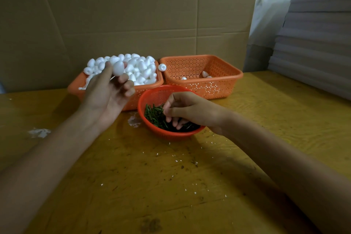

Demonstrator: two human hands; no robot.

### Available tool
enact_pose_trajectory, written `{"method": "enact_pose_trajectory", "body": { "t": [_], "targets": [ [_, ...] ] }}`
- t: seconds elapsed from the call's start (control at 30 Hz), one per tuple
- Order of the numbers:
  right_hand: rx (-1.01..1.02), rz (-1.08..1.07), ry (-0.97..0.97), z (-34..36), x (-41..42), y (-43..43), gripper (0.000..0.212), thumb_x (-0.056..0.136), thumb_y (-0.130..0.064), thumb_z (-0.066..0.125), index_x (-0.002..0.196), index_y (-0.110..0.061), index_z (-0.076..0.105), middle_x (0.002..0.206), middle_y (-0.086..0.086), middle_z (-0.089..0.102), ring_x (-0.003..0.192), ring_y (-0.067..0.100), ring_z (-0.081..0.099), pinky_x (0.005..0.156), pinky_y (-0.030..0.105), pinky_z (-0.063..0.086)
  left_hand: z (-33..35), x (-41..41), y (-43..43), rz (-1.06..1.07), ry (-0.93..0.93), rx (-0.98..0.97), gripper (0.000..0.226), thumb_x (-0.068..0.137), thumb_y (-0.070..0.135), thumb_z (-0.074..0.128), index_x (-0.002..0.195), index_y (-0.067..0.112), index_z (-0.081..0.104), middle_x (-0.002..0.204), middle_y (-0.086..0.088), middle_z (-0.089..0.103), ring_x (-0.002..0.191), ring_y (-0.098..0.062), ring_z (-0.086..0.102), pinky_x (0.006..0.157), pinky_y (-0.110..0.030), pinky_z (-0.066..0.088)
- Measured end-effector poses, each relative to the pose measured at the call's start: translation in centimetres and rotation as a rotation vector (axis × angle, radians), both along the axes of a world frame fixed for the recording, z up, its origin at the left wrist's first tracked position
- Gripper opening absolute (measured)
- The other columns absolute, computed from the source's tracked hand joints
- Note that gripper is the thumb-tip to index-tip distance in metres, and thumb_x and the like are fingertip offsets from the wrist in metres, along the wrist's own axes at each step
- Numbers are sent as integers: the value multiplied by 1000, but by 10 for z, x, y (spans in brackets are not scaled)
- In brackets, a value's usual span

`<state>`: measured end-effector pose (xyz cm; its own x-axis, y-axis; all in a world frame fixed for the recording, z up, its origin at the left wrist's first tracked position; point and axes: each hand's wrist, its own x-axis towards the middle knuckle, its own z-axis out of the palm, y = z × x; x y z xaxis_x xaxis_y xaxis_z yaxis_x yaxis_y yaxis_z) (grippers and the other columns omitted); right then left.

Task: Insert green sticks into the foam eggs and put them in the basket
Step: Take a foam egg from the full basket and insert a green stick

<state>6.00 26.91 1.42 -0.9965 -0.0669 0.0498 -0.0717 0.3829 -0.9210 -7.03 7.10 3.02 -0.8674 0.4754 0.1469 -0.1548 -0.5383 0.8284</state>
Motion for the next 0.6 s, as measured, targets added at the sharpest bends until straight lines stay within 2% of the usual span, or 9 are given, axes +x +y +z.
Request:
{"method": "enact_pose_trajectory", "body": {
  "t": [0.13, 0.23, 0.4, 0.5, 0.6],
  "targets": [
    [-2, -3, -1, 0, 0, 0, 7, 104, -4, 56, 105, -7, 62, 86, 4, 70, 73, 12, 65, 70, 24, 58, -10, 26, -11, -21, -68, 71, 37, 107, 49, 45, 123, 18, 57, 67, 6, 38, 56, -7, 42, 48, -20, 40],
    [-7, 0, -6, 1, 1, 0, 6, 104, -4, 56, 106, -7, 62, 87, 4, 70, 73, 12, 65, 69, 23, 57, -15, 45, -15, -17, -38, 48, 36, 101, 44, 56, 121, 15, 62, 70, 4, 51, 58, -7, 50, 50, -20, 45],
    [-9, 0, -13, 1, 1, -1, 6, 104, -5, 57, 108, -6, 62, 89, 6, 70, 79, 16, 66, 72, 24, 58, -39, 72, -27, -44, 54, -50, 26, 94, 26, 64, 115, 12, 66, 98, -7, 76, 74, -13, 69, 56, -22, 54],
    [-2, -6, -10, 2, 3, -1, 7, 104, -5, 57, 109, -6, 62, 92, 8, 69, 82, 18, 66, 72, 23, 58, -48, 79, -29, -76, 5, -63, 20, 90, 19, 64, 110, 15, 67, 113, -16, 77, 80, -18, 75, 59, -23, 57],
    [-5, -4, -9, 3, 3, -1, 8, 104, -4, 56, 110, -5, 61, 92, 9, 69, 82, 19, 65, 72, 23, 58, -50, 81, -30, -131, -16, -55, 19, 90, 19, 63, 108, 14, 66, 115, -19, 77, 85, -22, 77, 62, -24, 59]
  ]
}}
